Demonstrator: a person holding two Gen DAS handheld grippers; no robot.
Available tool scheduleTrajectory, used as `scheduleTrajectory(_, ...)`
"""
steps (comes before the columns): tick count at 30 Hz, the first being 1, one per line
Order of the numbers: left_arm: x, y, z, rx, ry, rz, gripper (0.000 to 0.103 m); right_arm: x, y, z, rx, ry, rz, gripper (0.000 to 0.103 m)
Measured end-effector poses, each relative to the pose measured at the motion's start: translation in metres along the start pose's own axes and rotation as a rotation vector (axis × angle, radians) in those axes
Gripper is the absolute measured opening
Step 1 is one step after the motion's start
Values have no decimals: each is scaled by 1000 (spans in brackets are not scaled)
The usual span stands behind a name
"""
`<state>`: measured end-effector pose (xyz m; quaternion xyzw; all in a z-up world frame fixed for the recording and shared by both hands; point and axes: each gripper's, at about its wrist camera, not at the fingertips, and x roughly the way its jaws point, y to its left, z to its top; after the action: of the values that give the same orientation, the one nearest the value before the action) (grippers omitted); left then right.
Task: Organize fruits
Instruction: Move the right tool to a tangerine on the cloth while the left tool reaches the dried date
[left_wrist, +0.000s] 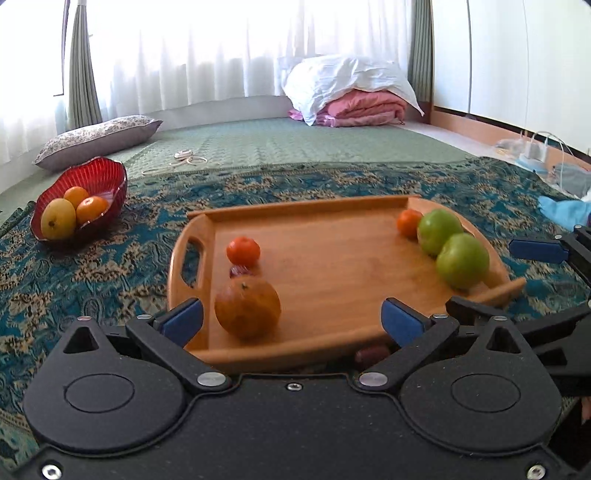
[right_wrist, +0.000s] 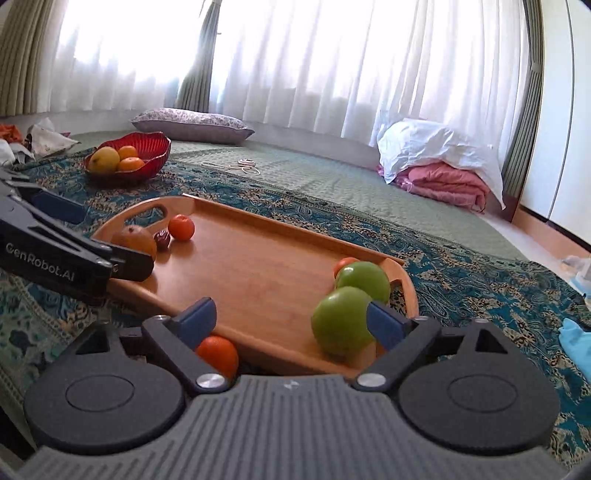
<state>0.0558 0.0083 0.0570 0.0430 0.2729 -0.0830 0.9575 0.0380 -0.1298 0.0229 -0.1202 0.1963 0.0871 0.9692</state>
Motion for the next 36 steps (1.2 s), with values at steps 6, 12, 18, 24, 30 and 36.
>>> scheduleTrajectory(6,7,-3,-14,-25,57,-22,103,-5,20,-20,-84,23,25,97)
scheduleTrajectory(12,18,-9,-23,-35,104,-47,98,-2,21,-28,-18,45,36,91)
scheduleTrajectory(18,29,-16,-26,-56,155,-67,78,-2,22,-35,31,53,49,84)
scheduleTrajectory(24,36,-22,-28,-76,193,-92,61,-3,23,-40,54,78,77,64)
scheduleTrajectory(30,38,-28,-25,-85,185,-120,43,-7,23,-42,66,74,94,57)
scheduleTrajectory(36,32,-29,-23,-96,177,-140,28,-5,24,-41,97,71,111,51)
